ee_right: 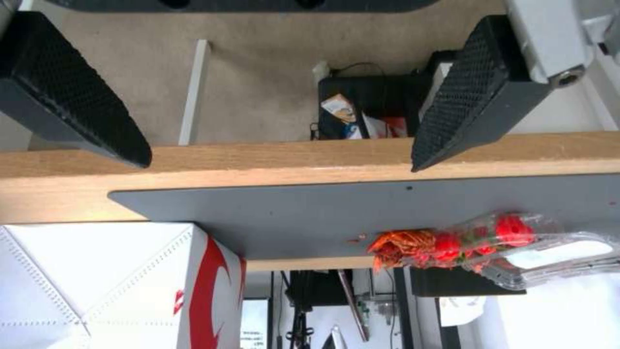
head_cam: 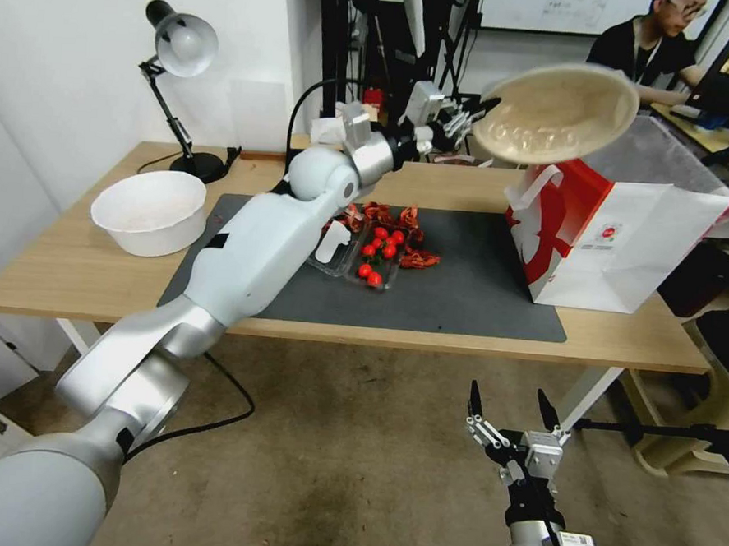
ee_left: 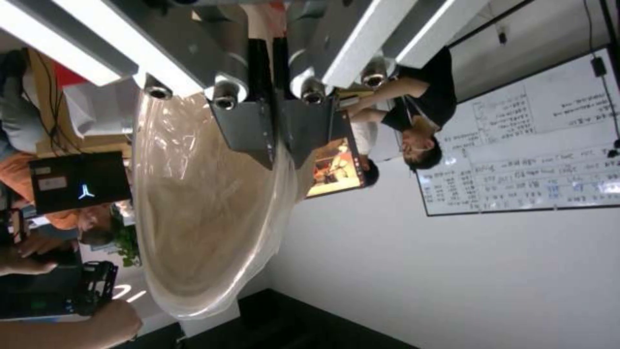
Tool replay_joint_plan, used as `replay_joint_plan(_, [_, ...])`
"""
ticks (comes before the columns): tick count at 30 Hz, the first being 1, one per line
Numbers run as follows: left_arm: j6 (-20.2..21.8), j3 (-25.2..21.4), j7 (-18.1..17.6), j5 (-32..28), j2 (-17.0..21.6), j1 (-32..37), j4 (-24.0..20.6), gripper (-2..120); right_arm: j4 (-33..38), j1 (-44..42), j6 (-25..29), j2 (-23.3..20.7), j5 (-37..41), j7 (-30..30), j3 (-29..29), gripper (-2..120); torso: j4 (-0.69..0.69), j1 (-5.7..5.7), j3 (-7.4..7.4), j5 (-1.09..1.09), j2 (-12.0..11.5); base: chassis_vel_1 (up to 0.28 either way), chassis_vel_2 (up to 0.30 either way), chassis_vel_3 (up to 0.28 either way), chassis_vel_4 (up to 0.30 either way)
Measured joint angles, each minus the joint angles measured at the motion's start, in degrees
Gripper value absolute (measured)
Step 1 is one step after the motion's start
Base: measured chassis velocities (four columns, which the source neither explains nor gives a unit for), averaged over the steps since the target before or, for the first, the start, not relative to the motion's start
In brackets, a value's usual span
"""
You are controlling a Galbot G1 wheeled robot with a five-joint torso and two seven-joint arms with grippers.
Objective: Pick up the trash from the table and place it into the takeout bag.
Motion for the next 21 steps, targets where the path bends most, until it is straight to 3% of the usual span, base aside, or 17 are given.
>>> replay_joint_plan(3, [0.1,0.7,-1.0,-0.2,-0.8,-1.2,0.6,0,0.1,0.0,0.0,0.1,-0.1,0.0,0.0,100,0.00,0.00,0.00,0.00,0.0,0.000,0.000,0.000,0.000])
replay_joint_plan(4, [0.1,1.4,-3.2,0.0,-1.8,-2.2,1.4,0,0.2,0.1,0.0,0.3,-0.2,0.0,0.0,100,0.00,0.00,-0.01,0.00,0.0,0.000,0.000,0.000,0.000])
replay_joint_plan(12, [-0.1,3.8,-8.8,3.3,-6.0,-5.0,4.2,0,0.1,0.1,0.0,0.9,-0.5,0.1,0.0,100,-0.01,0.00,-0.01,0.01,0.0,0.000,0.000,0.000,0.000])
replay_joint_plan(21, [-0.6,6.8,-10.6,8.0,-7.2,-5.7,4.5,0,0.1,-0.1,0.0,0.7,-0.5,0.2,0.4,100,-0.01,0.00,0.00,0.00,0.0,0.000,0.000,0.000,0.000])
